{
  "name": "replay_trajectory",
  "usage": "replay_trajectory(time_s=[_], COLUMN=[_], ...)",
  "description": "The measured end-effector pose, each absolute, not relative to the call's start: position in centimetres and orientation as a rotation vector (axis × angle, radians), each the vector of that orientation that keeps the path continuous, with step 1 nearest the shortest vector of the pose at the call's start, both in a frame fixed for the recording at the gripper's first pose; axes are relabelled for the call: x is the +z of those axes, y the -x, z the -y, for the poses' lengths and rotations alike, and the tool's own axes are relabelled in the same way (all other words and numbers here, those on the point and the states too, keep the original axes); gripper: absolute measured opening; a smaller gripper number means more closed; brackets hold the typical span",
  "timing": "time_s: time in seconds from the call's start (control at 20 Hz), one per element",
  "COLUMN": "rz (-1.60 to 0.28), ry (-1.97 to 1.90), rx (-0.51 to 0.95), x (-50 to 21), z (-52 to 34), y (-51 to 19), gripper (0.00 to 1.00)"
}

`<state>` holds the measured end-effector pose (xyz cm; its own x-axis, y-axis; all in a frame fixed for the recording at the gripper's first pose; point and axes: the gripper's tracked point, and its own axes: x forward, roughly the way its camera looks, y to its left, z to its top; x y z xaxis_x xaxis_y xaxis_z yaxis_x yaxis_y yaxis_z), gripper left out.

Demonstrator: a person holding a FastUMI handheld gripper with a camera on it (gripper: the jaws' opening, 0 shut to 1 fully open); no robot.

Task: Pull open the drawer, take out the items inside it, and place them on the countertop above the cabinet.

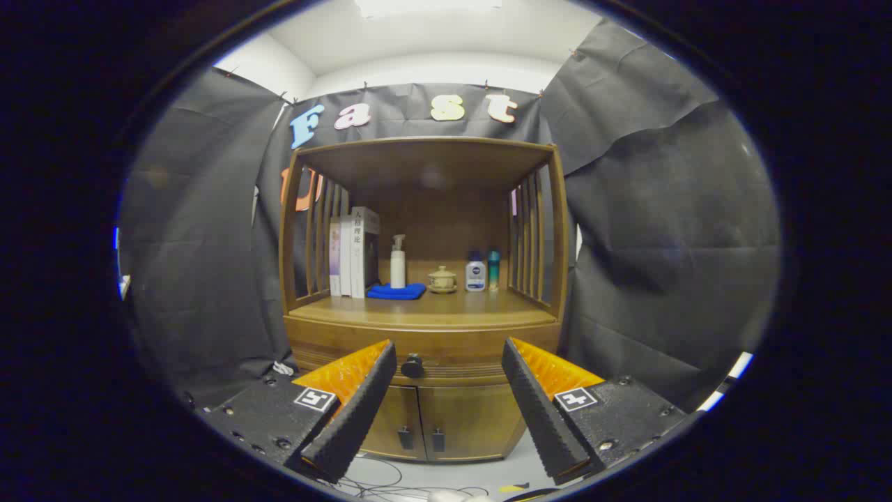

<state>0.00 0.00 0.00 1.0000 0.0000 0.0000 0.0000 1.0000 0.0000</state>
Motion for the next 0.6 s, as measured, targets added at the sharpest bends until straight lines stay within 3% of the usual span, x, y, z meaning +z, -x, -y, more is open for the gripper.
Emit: replay_trajectory(time_s=[0.6], rz=[0.005], ry=[0.018], rx=[0.01], x=[0.85], z=[-0.67], y=[0.39], gripper=[0.99])
